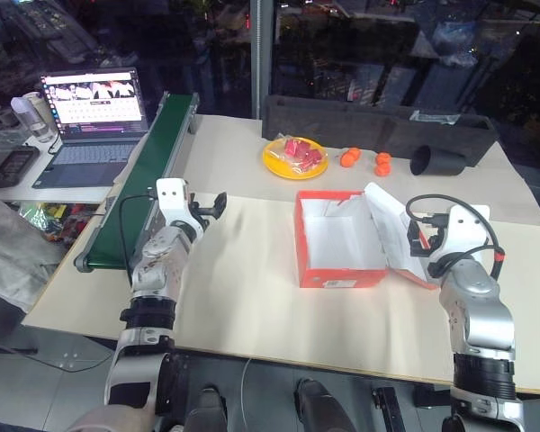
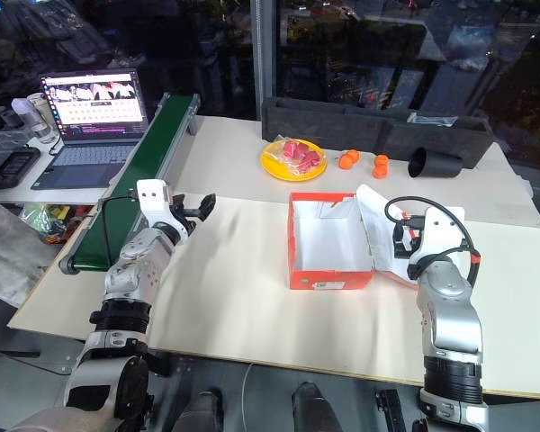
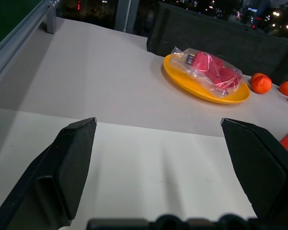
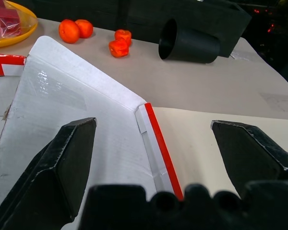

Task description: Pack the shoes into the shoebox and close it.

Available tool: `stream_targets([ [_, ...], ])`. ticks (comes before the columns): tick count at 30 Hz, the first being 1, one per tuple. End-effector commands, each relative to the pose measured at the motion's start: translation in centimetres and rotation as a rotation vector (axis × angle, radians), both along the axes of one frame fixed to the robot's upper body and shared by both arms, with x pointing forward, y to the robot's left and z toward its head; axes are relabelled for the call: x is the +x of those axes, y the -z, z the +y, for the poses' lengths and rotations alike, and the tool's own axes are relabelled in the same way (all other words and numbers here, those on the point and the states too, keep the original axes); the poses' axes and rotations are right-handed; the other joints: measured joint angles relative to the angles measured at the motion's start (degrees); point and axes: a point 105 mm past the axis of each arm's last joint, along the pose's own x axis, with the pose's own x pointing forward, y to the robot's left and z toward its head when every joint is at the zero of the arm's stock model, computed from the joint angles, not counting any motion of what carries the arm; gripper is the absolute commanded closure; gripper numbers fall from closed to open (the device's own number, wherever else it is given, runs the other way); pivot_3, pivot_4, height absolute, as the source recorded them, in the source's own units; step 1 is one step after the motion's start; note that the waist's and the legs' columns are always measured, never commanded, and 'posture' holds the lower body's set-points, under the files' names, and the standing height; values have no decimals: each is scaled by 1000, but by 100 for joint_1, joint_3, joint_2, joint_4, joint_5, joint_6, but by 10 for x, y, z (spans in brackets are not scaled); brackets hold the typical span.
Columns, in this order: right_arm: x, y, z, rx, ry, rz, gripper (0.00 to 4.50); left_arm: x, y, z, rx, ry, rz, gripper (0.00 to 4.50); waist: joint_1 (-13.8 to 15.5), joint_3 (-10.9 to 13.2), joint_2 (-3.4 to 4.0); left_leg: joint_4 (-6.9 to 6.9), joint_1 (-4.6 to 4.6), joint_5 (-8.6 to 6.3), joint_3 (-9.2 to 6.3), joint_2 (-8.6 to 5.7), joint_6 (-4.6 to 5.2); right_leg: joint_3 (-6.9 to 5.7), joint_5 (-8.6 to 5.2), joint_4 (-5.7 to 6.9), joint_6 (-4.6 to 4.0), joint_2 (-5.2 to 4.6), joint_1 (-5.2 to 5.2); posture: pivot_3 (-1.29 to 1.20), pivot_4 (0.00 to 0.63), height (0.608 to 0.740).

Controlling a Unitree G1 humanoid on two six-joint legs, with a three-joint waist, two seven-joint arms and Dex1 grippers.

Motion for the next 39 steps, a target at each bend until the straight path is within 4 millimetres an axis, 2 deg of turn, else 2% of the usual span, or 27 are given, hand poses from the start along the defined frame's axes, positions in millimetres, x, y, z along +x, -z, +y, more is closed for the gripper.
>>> stream_targets([
  [1,3,-27,0,-92,11,-84,0,1,-16,-9,87,29,-65,43,-1,0,0,0,0,0,0,0,0,0,0,0,0,0,0,0,150,740],
  [3,10,-56,21,-123,-69,-169,0,-4,-29,-15,187,63,-155,43,-25,1,1,0,0,0,0,0,0,0,0,0,0,0,-1,0,150,740],
  [5,14,-76,41,-114,-155,-232,0,-6,-37,-13,201,61,-203,43,-48,1,2,0,0,0,0,0,0,1,2,1,-1,0,-5,0,150,740],
  [7,14,-101,108,-35,-478,-296,0,-8,-44,1,221,36,-227,43,-89,1,2,-2,3,0,0,0,-1,0,2,4,-2,0,-4,0,150,740],
  [9,1,-114,162,22,-768,-313,0,-6,-47,21,216,-15,-214,43,-194,1,2,-7,4,0,0,2,0,0,1,7,-3,2,-7,0,150,740],
  [10,-10,-114,186,49,-912,-295,0,-5,-46,34,197,-49,-190,43,-210,1,3,-14,6,0,0,3,0,0,-1,9,-5,2,-7,0,150,740],
  [12,-27,-110,214,86,-1110,-253,0,-3,-45,54,158,-96,-145,43,-206,1,2,-16,5,0,-3,3,0,-3,-7,11,-4,3,-5,0,150,740],
  [15,-53,-79,243,36,-1371,-96,0,-4,-32,82,176,-98,-9,43,-148,2,1,-6,-12,0,-4,2,-1,-8,-10,1,1,-1,-2,0,150,740],
  [18,-66,-59,252,33,-1486,4,0,-9,-22,104,261,-95,85,43,-108,2,0,-3,-19,0,-5,2,-1,-15,-12,-2,1,-4,-6,0,150,740],
  [23,-68,-49,254,61,-1526,49,0,-13,-23,129,287,-146,150,43,-118,2,0,-3,-23,1,-5,4,-2,-23,-13,15,-2,-4,-19,0,150,740],
  [25,-66,-46,258,131,-1532,52,0,-13,-25,129,288,-136,169,43,-126,2,-1,-2,-23,3,-5,5,-4,-25,-13,16,-3,-4,-19,0,150,740],
  [29,-60,-34,262,140,-1515,82,0,-13,-24,119,318,-70,210,43,-132,2,-2,-3,-23,3,-5,5,-4,-26,-13,16,-4,-4,-19,0,150,740],
  [32,-58,-37,262,172,-1508,68,0,-12,-25,129,337,-133,230,43,-130,2,-2,-6,-24,3,-5,5,-4,-27,-16,15,-7,-4,-20,0,150,740],
  [33,-50,-33,260,156,-1460,78,0,-11,-24,131,340,-143,248,43,-132,2,-1,-8,-24,3,-5,6,-4,-28,-17,16,-8,-4,-21,0,150,740],
  [36,-36,-23,257,111,-1374,100,0,-12,-21,129,338,-124,284,43,-134,2,-2,-7,-24,3,-5,6,-4,-29,-17,17,-8,-3,-22,0,150,740],
  [39,-37,-23,258,104,-1375,97,0,-13,-21,129,325,-124,314,43,-137,2,-2,-6,-24,3,-5,6,-4,-29,-17,20,-8,-4,-23,0,150,740],
])
